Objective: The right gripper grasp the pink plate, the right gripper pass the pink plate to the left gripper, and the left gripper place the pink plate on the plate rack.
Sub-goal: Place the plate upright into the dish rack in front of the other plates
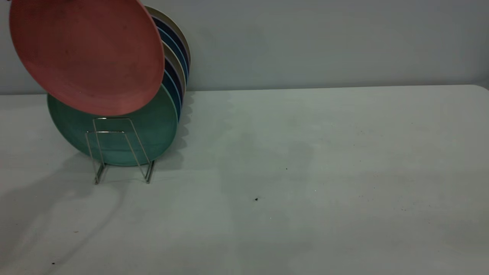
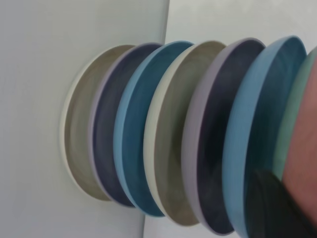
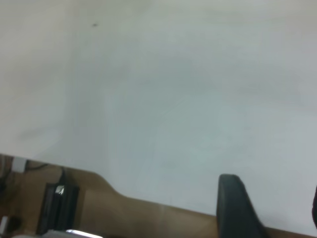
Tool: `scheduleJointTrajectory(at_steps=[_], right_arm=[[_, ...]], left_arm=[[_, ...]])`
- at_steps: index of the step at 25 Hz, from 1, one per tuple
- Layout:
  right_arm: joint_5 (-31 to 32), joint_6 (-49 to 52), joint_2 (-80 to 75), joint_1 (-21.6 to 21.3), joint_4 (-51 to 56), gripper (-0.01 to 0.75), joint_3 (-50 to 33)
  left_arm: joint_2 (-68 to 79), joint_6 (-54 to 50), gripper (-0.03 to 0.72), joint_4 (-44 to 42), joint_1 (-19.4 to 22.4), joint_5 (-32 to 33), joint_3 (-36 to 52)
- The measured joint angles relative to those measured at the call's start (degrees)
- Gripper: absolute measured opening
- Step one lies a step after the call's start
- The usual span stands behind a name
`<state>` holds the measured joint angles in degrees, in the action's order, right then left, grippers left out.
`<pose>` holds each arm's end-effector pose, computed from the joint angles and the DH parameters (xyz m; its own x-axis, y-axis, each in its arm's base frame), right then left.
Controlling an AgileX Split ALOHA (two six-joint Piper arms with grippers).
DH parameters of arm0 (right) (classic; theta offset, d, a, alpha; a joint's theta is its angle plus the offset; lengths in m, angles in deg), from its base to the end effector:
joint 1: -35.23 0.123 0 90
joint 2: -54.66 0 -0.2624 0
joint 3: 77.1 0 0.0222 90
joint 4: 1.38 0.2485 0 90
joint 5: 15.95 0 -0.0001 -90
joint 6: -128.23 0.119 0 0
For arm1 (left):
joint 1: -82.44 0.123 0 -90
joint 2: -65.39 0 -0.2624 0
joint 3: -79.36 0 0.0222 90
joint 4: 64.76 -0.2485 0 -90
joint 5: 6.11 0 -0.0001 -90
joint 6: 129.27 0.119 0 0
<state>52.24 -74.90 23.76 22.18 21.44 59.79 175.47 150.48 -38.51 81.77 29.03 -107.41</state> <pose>0.0857 0.0241 0.2618 -0.7260 -0.0674 -0.6844 -0.1970 0.9739 0.1131 0.4171 -0.0352 0.2516 0.0341 0.9448 -0.3258 0.7380 0.1960 0.6457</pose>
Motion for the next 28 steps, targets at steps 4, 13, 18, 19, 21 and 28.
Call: scheduleJointTrajectory(at_steps=[4,13,18,19,21,28], right_arm=[[-0.58,0.88,0.93,0.00,-1.33,0.392,-0.86],[-1.61,1.87,0.93,0.00,-1.38,0.392,-3.28],[-2.09,1.98,0.93,0.00,-1.38,0.392,-3.59],[-2.14,1.98,0.93,0.00,-1.38,0.392,-3.59],[-2.20,2.02,0.93,0.00,-1.38,0.392,-3.59],[-2.42,2.02,0.93,0.00,-1.38,0.392,-3.59]], left_arm=[[0.00,4.99,0.070,0.00,0.00,0.11,1.59],[0.00,8.81,0.070,0.00,0.00,0.03,2.91],[0.00,8.71,0.070,0.10,0.00,-0.85,4.24],[0.00,8.69,0.070,0.10,0.00,-1.05,4.79],[0.00,8.69,0.070,0.10,0.19,-1.77,6.29],[0.00,5.39,0.073,0.12,0.60,-2.95,8.04]])
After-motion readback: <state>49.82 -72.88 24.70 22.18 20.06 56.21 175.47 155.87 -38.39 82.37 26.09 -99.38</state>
